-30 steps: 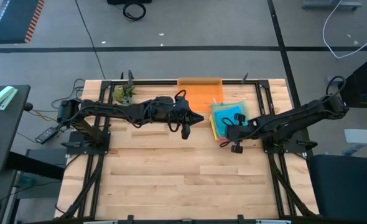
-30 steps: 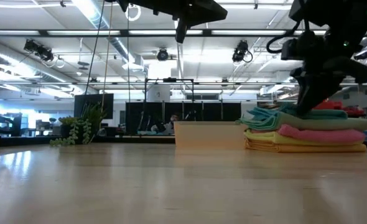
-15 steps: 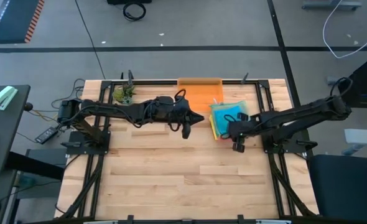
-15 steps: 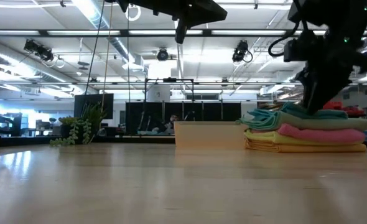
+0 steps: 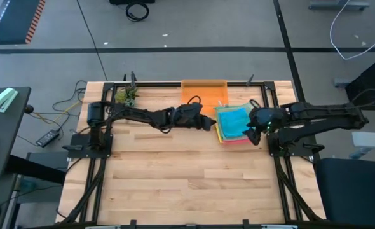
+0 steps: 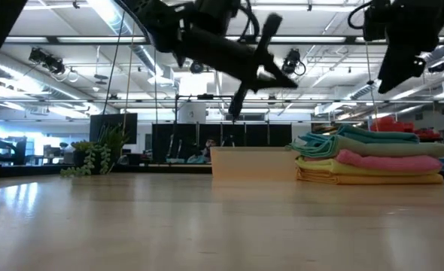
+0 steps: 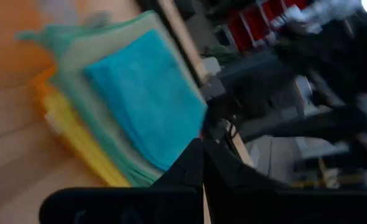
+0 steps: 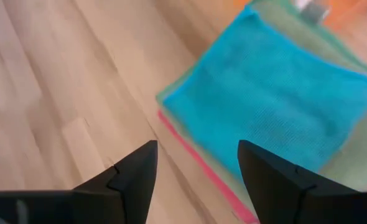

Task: Fold microfiber towels
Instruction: Put the stacked folded microfiber cloths into the orange bin

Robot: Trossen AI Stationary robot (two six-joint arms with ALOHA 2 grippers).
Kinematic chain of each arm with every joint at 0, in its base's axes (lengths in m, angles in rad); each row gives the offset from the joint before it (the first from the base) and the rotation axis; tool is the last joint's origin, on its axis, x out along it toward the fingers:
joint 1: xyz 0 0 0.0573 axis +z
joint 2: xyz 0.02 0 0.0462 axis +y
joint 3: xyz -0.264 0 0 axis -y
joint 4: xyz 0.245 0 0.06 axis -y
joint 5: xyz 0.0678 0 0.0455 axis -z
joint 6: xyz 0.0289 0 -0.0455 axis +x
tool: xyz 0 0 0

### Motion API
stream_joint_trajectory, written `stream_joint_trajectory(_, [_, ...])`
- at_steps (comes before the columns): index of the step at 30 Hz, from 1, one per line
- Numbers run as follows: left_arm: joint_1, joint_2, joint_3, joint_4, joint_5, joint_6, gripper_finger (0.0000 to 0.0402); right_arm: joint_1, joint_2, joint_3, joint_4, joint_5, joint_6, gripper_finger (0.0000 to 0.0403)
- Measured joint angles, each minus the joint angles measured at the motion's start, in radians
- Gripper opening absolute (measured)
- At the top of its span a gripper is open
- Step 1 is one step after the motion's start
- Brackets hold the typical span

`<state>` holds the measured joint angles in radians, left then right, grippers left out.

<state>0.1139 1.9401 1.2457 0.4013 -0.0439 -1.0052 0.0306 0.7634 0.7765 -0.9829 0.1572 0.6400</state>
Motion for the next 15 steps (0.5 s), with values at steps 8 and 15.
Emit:
stream_joint_trajectory(8, [-0.007,0.082,0.001,0.033,-0.015,-0.134,0.0096,-0.084,-0.069,0.010,-0.135,0.097,0.191,0.0231])
stream_joint_trajectory(15, [-0.006,0.122,0.001,0.064,-0.085,-0.253,0.0253,-0.258,-0.010,0.009,-0.219,-0.019,0.259,0.0266])
